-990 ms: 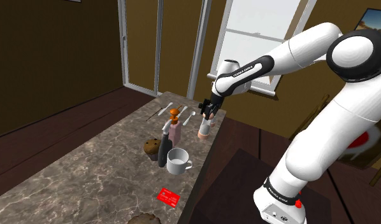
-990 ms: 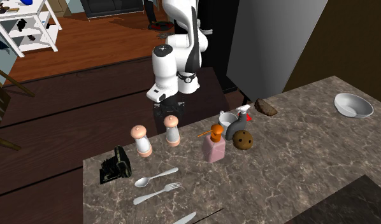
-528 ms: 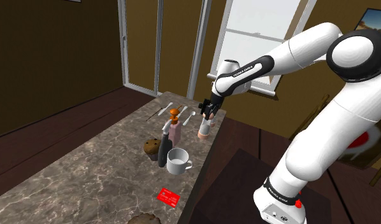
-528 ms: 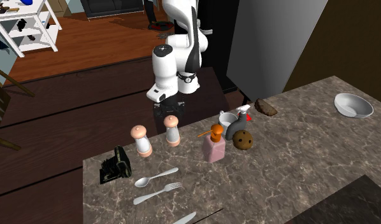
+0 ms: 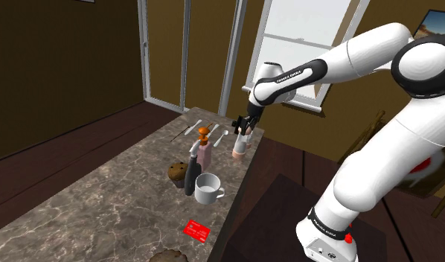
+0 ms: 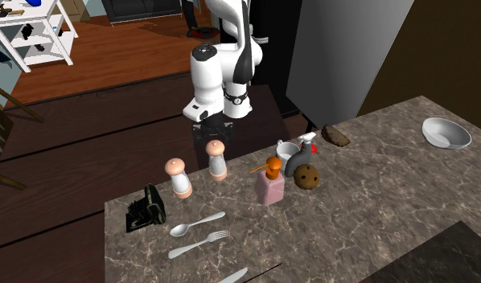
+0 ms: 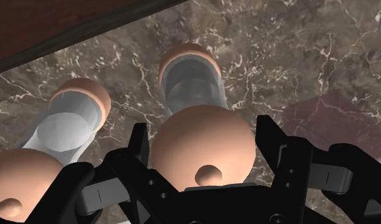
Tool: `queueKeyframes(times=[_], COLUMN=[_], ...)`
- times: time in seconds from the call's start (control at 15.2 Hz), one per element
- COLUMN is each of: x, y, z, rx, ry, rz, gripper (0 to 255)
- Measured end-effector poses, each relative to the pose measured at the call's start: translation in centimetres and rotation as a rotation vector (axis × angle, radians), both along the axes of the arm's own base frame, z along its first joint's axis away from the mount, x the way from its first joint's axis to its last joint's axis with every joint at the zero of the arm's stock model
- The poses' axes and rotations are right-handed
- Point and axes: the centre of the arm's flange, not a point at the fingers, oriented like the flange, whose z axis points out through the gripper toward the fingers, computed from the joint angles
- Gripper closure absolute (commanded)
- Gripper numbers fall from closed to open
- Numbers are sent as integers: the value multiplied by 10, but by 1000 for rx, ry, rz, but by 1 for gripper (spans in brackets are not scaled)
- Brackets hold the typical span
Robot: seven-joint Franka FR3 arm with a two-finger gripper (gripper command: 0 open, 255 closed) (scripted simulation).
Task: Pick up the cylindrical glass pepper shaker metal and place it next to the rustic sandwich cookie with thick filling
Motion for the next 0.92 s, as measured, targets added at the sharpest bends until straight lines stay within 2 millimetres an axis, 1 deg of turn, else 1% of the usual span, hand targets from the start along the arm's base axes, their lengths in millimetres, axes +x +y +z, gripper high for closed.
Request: queueKeyframes(times=[0.92], x=[0], y=[2], z=[74], rx=[0], ry=[0], rz=[0], gripper=[255])
